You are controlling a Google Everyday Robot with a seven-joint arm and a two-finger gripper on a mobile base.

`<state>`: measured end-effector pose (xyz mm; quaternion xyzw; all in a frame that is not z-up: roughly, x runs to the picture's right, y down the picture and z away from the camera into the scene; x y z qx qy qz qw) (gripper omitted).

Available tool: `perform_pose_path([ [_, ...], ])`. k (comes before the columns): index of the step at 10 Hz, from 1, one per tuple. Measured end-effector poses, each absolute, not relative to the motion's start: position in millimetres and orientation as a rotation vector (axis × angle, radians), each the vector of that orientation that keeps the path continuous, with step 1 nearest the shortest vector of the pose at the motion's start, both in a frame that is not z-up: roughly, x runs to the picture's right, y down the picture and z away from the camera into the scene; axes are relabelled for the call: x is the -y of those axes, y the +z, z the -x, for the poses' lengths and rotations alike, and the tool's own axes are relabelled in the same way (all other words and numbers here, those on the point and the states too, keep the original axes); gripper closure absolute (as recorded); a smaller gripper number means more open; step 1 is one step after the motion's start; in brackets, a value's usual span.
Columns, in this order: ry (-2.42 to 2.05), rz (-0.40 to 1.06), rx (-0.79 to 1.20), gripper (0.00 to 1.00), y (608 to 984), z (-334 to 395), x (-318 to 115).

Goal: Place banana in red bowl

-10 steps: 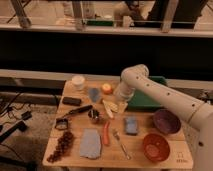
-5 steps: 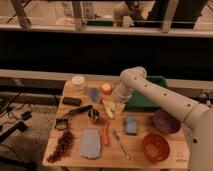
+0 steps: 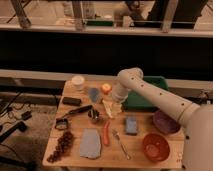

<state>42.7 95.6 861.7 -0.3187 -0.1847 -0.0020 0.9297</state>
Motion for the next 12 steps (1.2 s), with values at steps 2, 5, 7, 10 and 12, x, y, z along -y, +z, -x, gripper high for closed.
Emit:
perform_pose_path([
  [2, 0.004, 0.671, 0.388, 0.2, 869, -39, -102],
  [5, 0.013, 0.686, 0.396, 0.2, 882, -41, -109],
  [7, -0.003, 0.703, 0.404, 0.2, 888, -37, -114],
  [10, -0.004, 0.706, 0.404, 0.2, 889, -37, -114],
  [12, -0.005, 0.707, 0.404, 0.2, 889, -36, -114],
])
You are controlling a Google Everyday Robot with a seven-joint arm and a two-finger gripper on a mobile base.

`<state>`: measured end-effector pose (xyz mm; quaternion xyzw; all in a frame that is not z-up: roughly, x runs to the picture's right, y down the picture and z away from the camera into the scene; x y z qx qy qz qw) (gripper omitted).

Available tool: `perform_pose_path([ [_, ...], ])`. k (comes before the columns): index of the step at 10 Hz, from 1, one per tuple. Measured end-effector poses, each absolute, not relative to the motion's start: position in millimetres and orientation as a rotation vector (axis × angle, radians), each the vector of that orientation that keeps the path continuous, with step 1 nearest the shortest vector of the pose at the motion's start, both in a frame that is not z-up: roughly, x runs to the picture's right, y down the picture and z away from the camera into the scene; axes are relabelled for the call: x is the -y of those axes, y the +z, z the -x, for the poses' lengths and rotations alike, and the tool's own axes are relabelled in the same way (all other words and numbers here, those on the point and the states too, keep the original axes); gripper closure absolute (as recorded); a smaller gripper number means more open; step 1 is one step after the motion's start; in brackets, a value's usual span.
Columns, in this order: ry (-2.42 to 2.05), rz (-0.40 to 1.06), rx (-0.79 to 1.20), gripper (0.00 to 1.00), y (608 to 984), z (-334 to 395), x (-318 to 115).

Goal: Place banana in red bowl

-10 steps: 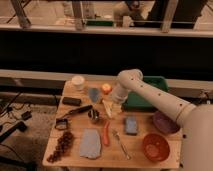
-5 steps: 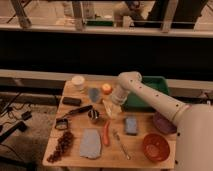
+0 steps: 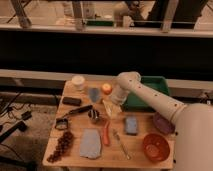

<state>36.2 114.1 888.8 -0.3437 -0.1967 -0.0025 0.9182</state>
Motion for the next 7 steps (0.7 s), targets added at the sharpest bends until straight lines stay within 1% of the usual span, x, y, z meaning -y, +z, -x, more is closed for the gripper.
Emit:
perform_pose_path([
  [3, -0.003, 0.706, 0.404, 0.2, 889, -35, -115],
  [7, 0.026, 0.639, 0.379, 0.2, 894, -40, -103],
])
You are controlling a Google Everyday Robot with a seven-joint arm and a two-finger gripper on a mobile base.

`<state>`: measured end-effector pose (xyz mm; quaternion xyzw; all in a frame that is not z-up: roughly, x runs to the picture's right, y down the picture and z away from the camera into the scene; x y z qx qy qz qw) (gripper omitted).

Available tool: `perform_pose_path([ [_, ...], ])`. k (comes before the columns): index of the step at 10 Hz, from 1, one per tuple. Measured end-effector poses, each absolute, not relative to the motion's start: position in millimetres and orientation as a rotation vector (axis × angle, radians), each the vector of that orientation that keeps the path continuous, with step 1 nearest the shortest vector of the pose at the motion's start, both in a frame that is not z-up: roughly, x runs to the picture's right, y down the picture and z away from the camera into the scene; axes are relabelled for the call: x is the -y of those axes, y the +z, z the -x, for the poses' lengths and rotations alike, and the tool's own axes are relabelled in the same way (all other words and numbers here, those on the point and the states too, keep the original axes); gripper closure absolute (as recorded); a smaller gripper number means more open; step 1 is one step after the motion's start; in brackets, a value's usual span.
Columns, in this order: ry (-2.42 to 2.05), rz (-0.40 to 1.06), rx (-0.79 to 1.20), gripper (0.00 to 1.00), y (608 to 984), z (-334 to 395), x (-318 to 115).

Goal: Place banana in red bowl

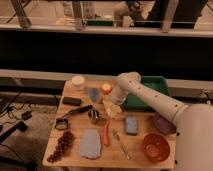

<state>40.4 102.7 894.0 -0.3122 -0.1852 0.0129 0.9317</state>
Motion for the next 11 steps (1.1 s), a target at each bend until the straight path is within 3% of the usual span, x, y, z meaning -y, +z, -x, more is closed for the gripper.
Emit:
perform_pose_path([
  [11, 0.096, 0.693, 0.44, 0.22, 921, -52, -114],
])
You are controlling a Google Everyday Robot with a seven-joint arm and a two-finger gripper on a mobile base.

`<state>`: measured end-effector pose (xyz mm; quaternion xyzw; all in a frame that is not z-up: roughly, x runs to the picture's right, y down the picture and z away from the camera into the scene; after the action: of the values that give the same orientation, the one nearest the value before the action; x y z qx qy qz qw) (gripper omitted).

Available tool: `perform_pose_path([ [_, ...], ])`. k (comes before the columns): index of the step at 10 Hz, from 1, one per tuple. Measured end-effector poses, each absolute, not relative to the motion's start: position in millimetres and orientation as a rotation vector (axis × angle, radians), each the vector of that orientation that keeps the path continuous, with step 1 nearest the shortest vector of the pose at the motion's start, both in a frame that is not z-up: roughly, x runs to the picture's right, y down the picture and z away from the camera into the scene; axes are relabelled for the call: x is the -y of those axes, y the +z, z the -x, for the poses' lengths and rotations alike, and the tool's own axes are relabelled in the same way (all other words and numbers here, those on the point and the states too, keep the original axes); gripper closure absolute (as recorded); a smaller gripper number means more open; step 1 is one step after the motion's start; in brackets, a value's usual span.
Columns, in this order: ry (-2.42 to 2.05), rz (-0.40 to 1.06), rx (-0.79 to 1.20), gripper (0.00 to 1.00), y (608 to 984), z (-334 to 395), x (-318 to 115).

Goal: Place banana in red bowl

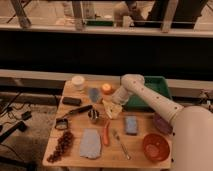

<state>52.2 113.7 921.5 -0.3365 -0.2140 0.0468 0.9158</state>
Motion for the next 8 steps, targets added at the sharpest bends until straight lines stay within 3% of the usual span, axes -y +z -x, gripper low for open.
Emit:
perform_pose_path([
  [8, 0.109, 0.695, 0.488, 0.96, 923.5, -57.8, -114.3],
])
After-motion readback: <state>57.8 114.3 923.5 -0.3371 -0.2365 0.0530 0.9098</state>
